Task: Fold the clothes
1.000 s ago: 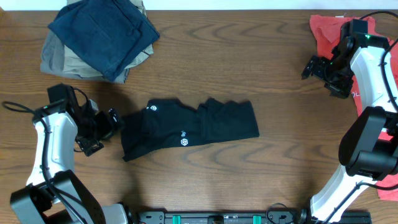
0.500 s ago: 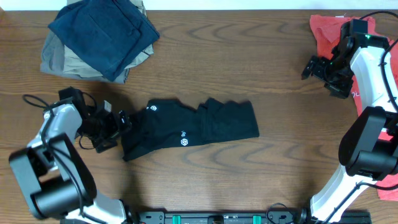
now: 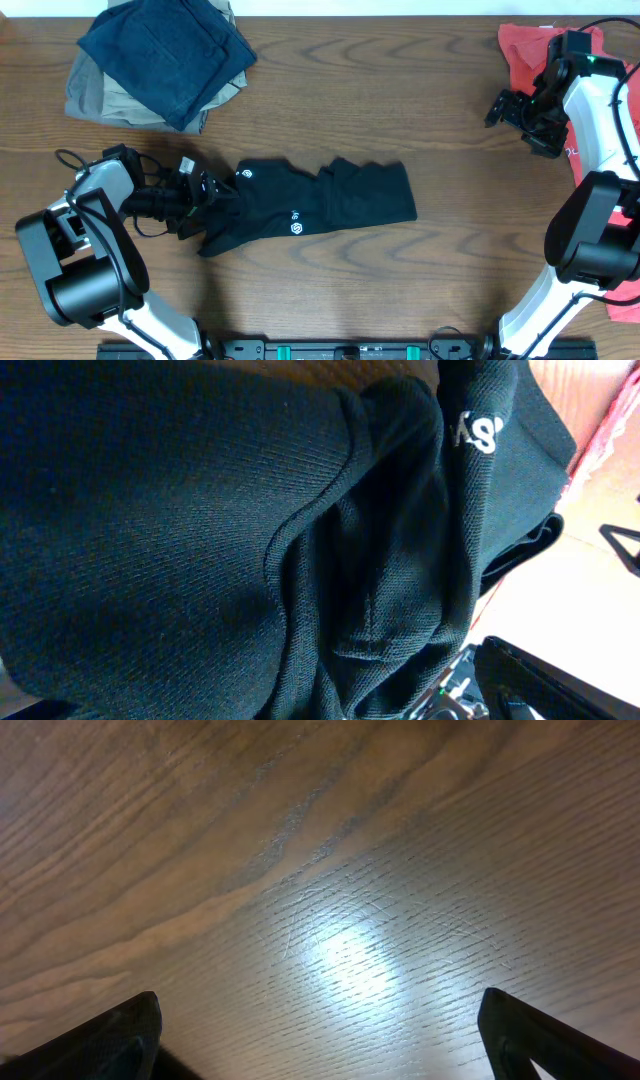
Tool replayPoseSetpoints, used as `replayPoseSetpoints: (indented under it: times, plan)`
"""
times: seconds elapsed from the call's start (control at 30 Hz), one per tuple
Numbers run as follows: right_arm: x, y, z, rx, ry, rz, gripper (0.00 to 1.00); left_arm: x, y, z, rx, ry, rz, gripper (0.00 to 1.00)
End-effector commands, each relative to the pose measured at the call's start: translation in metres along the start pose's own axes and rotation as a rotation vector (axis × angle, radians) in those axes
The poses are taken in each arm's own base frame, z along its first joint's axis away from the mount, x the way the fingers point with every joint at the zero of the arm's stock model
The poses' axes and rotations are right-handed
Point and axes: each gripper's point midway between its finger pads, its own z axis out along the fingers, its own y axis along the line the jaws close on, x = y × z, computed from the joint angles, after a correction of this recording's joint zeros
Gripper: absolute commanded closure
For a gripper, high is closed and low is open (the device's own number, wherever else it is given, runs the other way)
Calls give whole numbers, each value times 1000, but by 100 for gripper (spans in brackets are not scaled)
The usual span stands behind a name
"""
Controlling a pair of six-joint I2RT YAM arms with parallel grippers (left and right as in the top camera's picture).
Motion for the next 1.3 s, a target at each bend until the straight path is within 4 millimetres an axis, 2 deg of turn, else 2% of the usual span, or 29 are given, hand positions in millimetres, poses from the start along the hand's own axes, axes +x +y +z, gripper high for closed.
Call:
replayPoseSetpoints:
  times: [0.0,0.37,0.4,0.47,0.5,0.7,0.83,1.0,1.17,1.23,1.27]
  plan:
    - [-5,-1,-1,4,-12,-12,1,13,34,20,-105,77,5,2]
    - [-5,-1,-1,4,-12,-12,1,6,35,20,-106,51,28,1]
    - [-5,-1,-1,4,-12,-12,1,5,35,20,-106,50,30,5]
    - [-5,-1,-1,4,-12,-12,1,5,35,20,-106,49,31,27]
    - [-5,-1,-1,4,-12,-12,1,5,35,20,-106,49,34,30]
    - [-5,-1,-1,4,-12,-12,1,7,31,24,-109,64,91,29]
    - [-5,-1,-1,4,-12,-13,1,9,28,28,-113,77,107,19]
    - [-5,-1,-1,4,-12,-12,1,16,14,30,-40,104,189,19]
    - [-5,-1,-1,4,-12,-12,1,15,15,30,-42,97,195,18]
    - [-5,-1,-1,4,-12,-12,1,14,15,30,-43,94,197,30]
    - [-5,-1,-1,4,-12,-12,1,13,15,30,-43,93,199,40]
